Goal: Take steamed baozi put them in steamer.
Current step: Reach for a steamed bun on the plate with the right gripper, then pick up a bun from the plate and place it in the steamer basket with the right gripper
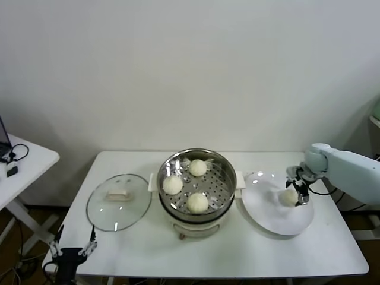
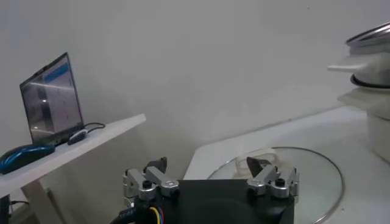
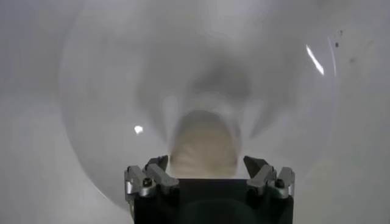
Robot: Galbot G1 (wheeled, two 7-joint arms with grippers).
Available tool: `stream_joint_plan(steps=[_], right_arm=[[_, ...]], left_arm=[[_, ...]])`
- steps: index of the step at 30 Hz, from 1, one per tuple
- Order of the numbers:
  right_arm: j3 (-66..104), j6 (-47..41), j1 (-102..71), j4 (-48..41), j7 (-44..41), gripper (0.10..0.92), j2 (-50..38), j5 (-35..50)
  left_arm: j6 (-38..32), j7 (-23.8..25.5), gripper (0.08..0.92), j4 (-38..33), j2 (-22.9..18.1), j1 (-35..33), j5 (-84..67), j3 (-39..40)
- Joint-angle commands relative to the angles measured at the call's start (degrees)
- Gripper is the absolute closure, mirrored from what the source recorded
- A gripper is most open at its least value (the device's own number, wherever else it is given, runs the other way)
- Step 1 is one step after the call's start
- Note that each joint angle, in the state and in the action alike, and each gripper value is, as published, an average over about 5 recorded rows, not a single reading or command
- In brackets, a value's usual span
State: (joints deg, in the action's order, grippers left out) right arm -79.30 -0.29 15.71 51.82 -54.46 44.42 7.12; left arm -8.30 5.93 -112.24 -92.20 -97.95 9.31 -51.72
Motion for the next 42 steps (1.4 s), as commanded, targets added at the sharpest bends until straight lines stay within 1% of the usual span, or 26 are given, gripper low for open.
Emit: stream_joint_plan(steps=[1,7,10,14,19,24,29,32,34,37,42], right_arm=[[2.84,-0.07,-2.10,-1.21,-0.67,0.267,-0.32,-1.03],[0.31,-0.74,2.35,3.09,-1.06,0.414,-2.30,0.53],[-5.92,-1.65,10.16,8.81,-1.05,0.448,-3.84,4.84],[-17.58,-2.46,25.01,18.18,-1.50,0.456,-4.97,12.13],[-26.89,-4.62,40.92,27.35,-2.16,0.457,-3.20,23.14],[-27.90,-8.96,51.02,37.27,-1.23,0.455,-0.17,33.79],[-22.04,-13.43,51.26,42.31,1.10,0.455,3.43,41.11],[-18.07,-15.38,48.37,43.62,2.83,0.456,5.22,42.73],[-16.22,-16.28,45.45,43.66,3.94,0.456,6.28,42.38],[-14.96,-17.13,40.36,42.73,5.39,0.455,7.62,39.89],[-15.20,-17.52,32.87,39.47,7.21,0.449,9.04,32.47]], left_arm=[[0.08,0.04,0.177,0.00,-2.80,0.04,-0.03,0.05],[0.13,0.03,0.177,-0.12,-2.80,0.12,-0.05,0.25],[0.20,0.04,0.177,-0.24,-2.80,0.19,-0.08,0.33],[0.32,0.08,0.177,-0.70,-2.80,0.19,-0.16,0.44],[0.38,0.09,0.177,-1.19,-2.80,0.07,-0.37,0.48],[0.40,0.14,0.177,-1.42,-2.80,0.07,-0.37,0.57],[0.37,0.31,0.177,-1.74,-2.80,-0.10,-0.38,0.75],[0.33,0.30,0.177,-1.67,-2.80,-0.17,-0.53,0.60],[0.35,0.30,0.177,-1.78,-2.80,-0.22,-0.68,0.54],[0.42,0.34,0.177,-2.10,-2.80,-0.30,-0.85,0.57],[0.51,0.40,0.177,-2.29,-2.80,-0.28,-0.78,0.62]])
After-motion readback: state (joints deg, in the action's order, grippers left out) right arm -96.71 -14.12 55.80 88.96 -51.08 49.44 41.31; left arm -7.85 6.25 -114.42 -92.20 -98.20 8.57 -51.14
